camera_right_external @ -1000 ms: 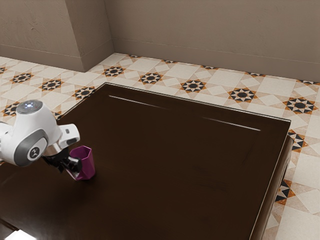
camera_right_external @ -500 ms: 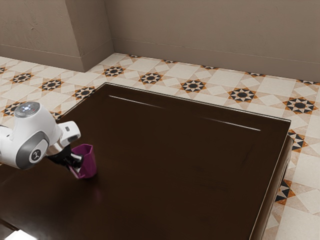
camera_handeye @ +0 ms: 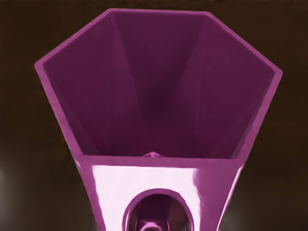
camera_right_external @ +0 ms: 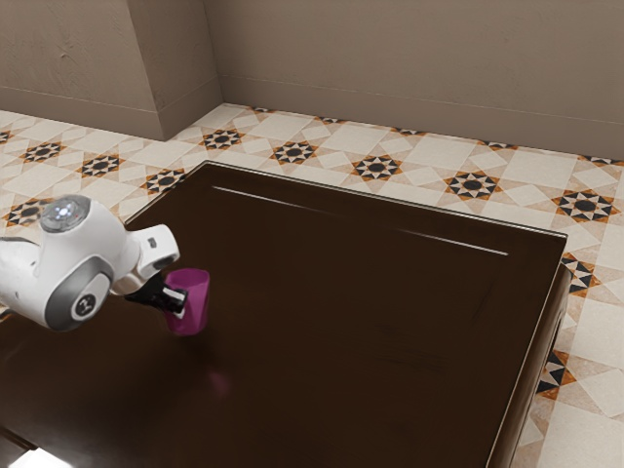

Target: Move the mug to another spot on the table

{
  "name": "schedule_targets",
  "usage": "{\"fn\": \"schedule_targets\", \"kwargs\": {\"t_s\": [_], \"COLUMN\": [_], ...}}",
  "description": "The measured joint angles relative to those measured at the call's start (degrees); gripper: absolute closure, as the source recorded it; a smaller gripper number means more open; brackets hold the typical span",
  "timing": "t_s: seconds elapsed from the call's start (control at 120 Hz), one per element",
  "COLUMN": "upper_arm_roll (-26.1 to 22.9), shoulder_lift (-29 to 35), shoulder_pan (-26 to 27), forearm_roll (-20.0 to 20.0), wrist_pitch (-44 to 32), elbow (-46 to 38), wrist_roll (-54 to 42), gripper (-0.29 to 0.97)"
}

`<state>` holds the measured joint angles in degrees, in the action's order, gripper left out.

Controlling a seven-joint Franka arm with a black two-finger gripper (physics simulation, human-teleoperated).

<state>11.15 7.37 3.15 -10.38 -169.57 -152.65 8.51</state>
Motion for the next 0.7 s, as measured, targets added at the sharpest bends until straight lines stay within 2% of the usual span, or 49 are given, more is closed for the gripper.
{"fn": "schedule_targets", "kwargs": {"t_s": [0.1,0.233,0.317,0.7], "upper_arm_roll": [-0.41,-2.60,-2.26,-3.94], "shoulder_lift": [-1.36,-7.63,-10.77,-16.59], "shoulder_pan": [2.76,4.06,6.26,6.10], "forearm_roll": [-0.03,0.05,0.18,1.48], "wrist_pitch": [-2.19,-5.61,-7.63,-11.84], "elbow": [0.61,5.61,7.94,11.99], "wrist_roll": [0.03,0.01,-0.02,-0.05], "gripper": [0.68,0.69,0.69,0.69]}}
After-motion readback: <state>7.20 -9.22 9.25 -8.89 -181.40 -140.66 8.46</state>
